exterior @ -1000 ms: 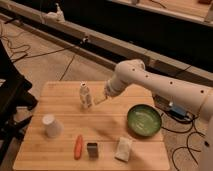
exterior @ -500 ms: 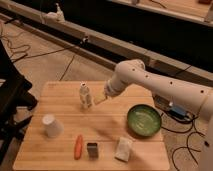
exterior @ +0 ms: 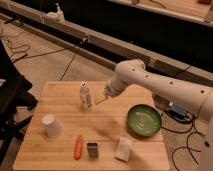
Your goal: Place the ceramic cup over the eraser
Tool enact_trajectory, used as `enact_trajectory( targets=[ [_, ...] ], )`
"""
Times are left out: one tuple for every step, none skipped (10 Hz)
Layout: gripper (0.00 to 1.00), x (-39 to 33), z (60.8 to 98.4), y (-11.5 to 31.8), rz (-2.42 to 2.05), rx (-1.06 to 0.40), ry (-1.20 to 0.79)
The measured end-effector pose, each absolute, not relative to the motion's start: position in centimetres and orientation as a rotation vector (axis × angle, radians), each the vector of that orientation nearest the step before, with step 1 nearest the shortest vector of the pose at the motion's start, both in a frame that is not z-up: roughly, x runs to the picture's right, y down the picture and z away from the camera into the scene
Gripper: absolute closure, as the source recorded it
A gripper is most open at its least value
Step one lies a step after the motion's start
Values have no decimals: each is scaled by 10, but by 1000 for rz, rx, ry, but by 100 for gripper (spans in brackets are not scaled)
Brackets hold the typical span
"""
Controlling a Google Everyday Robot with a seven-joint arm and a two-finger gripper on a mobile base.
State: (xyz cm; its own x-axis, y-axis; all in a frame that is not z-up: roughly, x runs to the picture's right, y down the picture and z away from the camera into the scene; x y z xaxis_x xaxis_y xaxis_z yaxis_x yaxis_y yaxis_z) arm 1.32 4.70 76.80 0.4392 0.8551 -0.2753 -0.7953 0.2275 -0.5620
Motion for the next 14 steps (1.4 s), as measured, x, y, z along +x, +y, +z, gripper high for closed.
enact_trajectory(
  targets=[
    [28, 12, 764, 42, 1136, -704, -115],
    [28, 4, 759, 39, 1121, -706, -141],
    [28, -10, 752, 35, 1092, -713, -181],
    [28, -24, 745, 33, 1061, -721, -216],
    [28, -34, 740, 31, 1033, -726, -241],
    [28, -46, 733, 29, 993, -729, -267],
    [28, -67, 724, 28, 923, -735, -302],
    [28, -83, 717, 26, 868, -737, -330],
    [28, -98, 710, 25, 817, -738, -356],
    [28, -114, 703, 24, 759, -737, -383],
    [28, -128, 697, 22, 711, -733, -409],
    [28, -141, 692, 21, 670, -727, -431],
    [28, -159, 685, 19, 609, -713, -467],
    [28, -175, 681, 19, 561, -700, -493]
  ],
)
